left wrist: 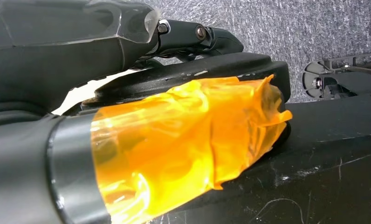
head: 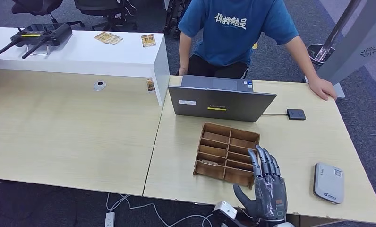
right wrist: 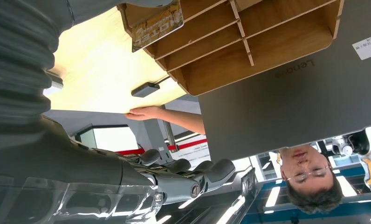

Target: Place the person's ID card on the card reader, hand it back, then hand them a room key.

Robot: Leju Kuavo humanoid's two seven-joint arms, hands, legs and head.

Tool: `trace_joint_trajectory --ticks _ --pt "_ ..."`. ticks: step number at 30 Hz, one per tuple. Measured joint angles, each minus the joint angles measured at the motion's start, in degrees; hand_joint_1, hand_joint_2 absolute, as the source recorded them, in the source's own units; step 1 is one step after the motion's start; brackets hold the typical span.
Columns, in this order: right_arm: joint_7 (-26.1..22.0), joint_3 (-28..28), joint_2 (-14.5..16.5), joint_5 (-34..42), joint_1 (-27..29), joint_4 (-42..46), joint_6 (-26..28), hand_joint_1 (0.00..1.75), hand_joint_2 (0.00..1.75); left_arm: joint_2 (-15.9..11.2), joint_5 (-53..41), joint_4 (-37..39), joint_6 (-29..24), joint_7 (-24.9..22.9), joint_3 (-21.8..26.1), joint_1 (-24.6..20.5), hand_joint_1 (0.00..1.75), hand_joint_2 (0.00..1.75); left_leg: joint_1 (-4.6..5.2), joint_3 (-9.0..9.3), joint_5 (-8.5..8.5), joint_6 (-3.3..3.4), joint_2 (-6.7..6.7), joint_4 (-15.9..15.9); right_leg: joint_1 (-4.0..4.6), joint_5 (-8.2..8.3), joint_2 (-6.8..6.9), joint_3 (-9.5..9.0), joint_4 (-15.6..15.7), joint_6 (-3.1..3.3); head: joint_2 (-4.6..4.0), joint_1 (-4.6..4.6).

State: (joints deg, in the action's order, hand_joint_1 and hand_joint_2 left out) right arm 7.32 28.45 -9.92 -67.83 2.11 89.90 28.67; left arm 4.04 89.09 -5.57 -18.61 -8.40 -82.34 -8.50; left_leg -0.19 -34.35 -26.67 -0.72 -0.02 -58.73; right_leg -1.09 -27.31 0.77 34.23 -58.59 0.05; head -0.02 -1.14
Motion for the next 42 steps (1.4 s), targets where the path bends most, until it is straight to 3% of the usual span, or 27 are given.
trace_joint_trajectory --ticks 42 --pt "4.6 0.1 -1.4 -1.2 0.4 -1.9 -5.4 0.00 1.75 0.1 0.4 0.0 -0.1 -0.5 0.0 -0.1 0.00 0.00 0.00 0.01 0.00 0.00 0.00 0.0 0.00 0.00 -0.01 0.01 0.0 0.00 0.00 0.00"
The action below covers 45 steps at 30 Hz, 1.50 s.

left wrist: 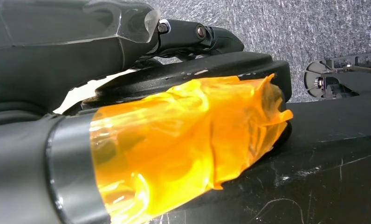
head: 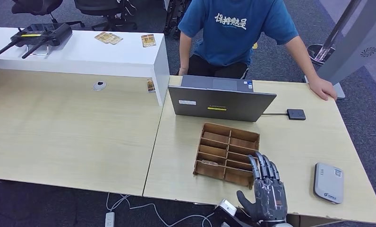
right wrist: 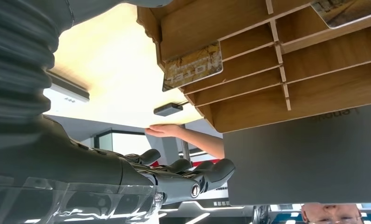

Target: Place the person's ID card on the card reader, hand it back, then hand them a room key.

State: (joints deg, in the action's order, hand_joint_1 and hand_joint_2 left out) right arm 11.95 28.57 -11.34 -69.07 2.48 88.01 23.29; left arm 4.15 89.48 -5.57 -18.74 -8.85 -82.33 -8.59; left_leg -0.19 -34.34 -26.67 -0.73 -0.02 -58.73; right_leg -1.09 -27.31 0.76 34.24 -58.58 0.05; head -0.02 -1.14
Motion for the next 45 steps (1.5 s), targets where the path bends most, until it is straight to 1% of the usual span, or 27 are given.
trace_joint_trajectory --ticks 9,28,45 --pt "0.4 0.0 -0.5 0.0 0.3 0.5 -1.3 0.00 1.75 0.0 0.0 0.0 0.0 0.0 0.0 0.0 0.00 0.00 0.00 0.00 -0.01 -0.02 0.00 0.0 0.00 0.00 0.00 0.00 0.0 0.00 0.00 0.00" --pt "-0.1 0.0 -0.5 0.5 -3.3 0.3 -2.2 0.00 1.75 0.0 -0.3 0.0 0.1 0.0 -0.2 0.0 0.00 0.00 0.00 0.00 -0.01 -0.02 0.00 0.0 0.00 0.00 0.00 0.00 0.0 0.00 0.00 0.00" --pt "0.2 0.0 -0.5 1.8 -4.6 -0.7 -3.8 0.00 1.75 0.1 -0.2 0.0 0.1 0.0 -0.4 -0.1 0.00 0.00 0.00 -0.01 -0.01 -0.02 0.00 0.0 0.00 0.00 0.00 0.00 0.0 0.00 0.00 0.00"
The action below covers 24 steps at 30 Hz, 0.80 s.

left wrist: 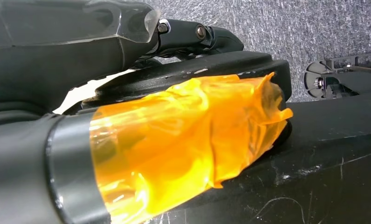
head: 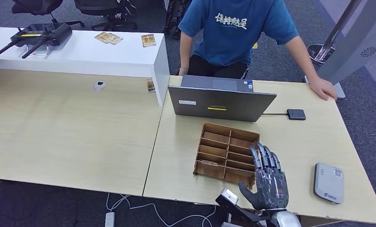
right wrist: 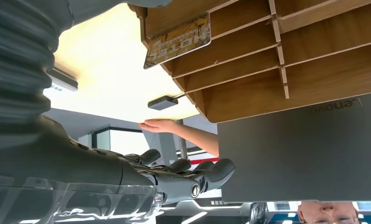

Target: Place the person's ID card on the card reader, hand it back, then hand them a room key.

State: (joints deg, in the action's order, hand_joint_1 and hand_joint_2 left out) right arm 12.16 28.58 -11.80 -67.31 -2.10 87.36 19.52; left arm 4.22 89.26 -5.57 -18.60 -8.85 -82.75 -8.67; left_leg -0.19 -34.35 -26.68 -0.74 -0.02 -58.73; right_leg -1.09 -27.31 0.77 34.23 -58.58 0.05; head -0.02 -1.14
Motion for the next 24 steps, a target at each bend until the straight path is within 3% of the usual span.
trace_joint_trajectory --ticks 24 --pt "2.6 0.0 -1.2 1.8 -0.3 -0.2 -4.1 0.00 1.75 0.0 0.2 0.0 -0.1 0.0 0.0 0.0 0.00 0.00 0.00 0.00 0.00 0.00 0.00 0.0 0.00 0.00 0.00 0.00 0.0 0.00 0.00 0.00"
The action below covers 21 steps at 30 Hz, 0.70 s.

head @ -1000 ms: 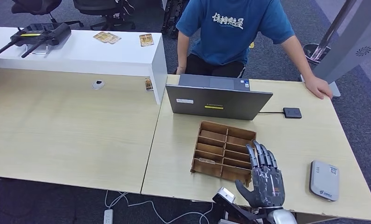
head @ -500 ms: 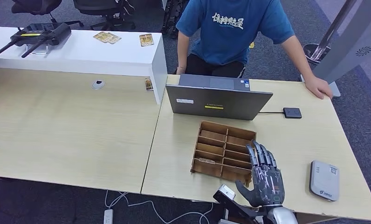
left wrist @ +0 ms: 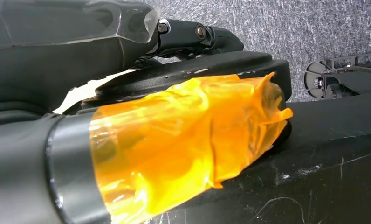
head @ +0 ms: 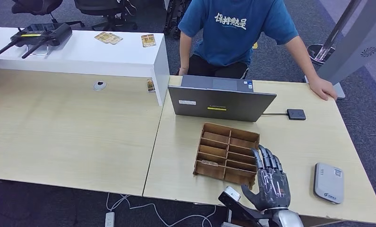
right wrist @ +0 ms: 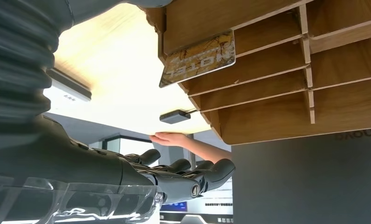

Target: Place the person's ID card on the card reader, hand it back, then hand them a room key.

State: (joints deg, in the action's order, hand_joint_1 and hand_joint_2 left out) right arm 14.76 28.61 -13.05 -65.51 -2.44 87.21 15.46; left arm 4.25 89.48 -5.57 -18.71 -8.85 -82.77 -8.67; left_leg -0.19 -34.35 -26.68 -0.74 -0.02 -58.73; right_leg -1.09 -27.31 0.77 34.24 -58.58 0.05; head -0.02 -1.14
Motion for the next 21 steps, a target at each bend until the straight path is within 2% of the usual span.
trace_joint_trajectory --ticks 21 --pt "1.6 0.0 -0.2 1.1 0.0 -0.8 -2.7 0.00 1.75 0.1 0.0 0.0 -0.1 0.0 0.0 0.0 0.00 0.00 0.00 0.00 0.00 0.00 0.00 0.0 0.00 0.00 0.00 0.00 0.0 0.00 0.00 0.00"
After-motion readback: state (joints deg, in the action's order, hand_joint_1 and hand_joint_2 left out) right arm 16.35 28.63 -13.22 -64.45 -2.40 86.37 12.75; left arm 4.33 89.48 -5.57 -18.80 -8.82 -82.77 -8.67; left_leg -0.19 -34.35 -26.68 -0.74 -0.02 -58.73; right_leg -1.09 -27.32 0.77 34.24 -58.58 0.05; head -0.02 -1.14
